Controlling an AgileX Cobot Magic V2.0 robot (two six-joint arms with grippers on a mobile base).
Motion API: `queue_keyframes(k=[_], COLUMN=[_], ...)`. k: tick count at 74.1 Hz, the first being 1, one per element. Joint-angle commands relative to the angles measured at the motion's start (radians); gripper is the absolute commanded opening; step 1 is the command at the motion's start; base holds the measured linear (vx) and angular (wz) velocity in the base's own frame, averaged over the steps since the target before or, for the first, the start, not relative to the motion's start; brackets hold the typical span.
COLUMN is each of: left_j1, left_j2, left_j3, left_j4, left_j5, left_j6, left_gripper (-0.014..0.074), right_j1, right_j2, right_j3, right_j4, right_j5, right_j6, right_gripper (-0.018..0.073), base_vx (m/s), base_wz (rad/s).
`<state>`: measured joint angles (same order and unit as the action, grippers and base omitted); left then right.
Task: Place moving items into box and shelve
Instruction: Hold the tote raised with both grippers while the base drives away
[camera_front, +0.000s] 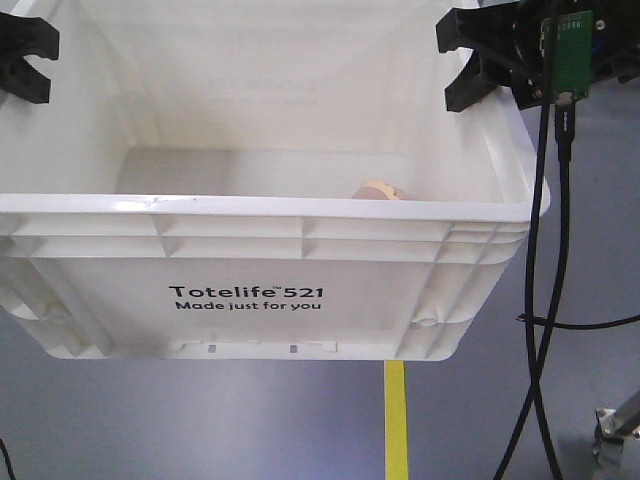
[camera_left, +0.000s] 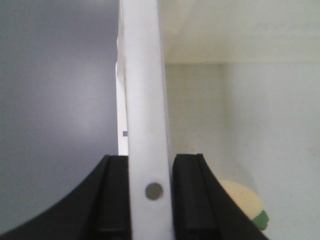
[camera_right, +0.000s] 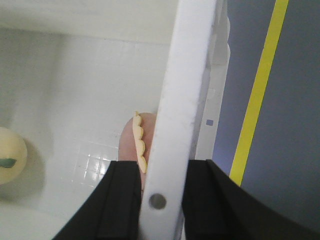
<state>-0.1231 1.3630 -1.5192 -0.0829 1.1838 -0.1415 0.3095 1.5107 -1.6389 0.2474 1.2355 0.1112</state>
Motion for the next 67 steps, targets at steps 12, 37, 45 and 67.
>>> queue_keyframes(k=[12,37,45,67], left_j1=[-0.029,-0.029,-0.029,-0.029], left_j2=[-0.041,-0.041,-0.041,-0.041], left_j3=[-0.041,-0.041,-0.041,-0.041], left_j4=[-0.208,-0.207,-0.207,-0.207], left_j5=[-0.133,-0.133,-0.133,-0.133], left_j6=[-0.009,-0.009,-0.009,-0.009], left_gripper=[-0.0006,-0.0006,-0.0006,-0.0006], right_j1=[0.026,0.026,0.026,0.026], right_j2=[-0.048,-0.044,-0.044,-0.044], right_j3=[-0.044,-0.044,-0.044,-0.044], right_j4=[0.247,0.243,0.243,0.244], right_j5=[-0.138,-0.138,-0.139,-0.138], right_j6=[-0.019,-0.019,-0.019,-0.019], right_gripper=[-0.0006,-0.0006,-0.0006,-0.0006], base_vx=[0.62,0.6,0.56,0.54], base_wz=[-0.09,-0.14,-0.23,-0.35])
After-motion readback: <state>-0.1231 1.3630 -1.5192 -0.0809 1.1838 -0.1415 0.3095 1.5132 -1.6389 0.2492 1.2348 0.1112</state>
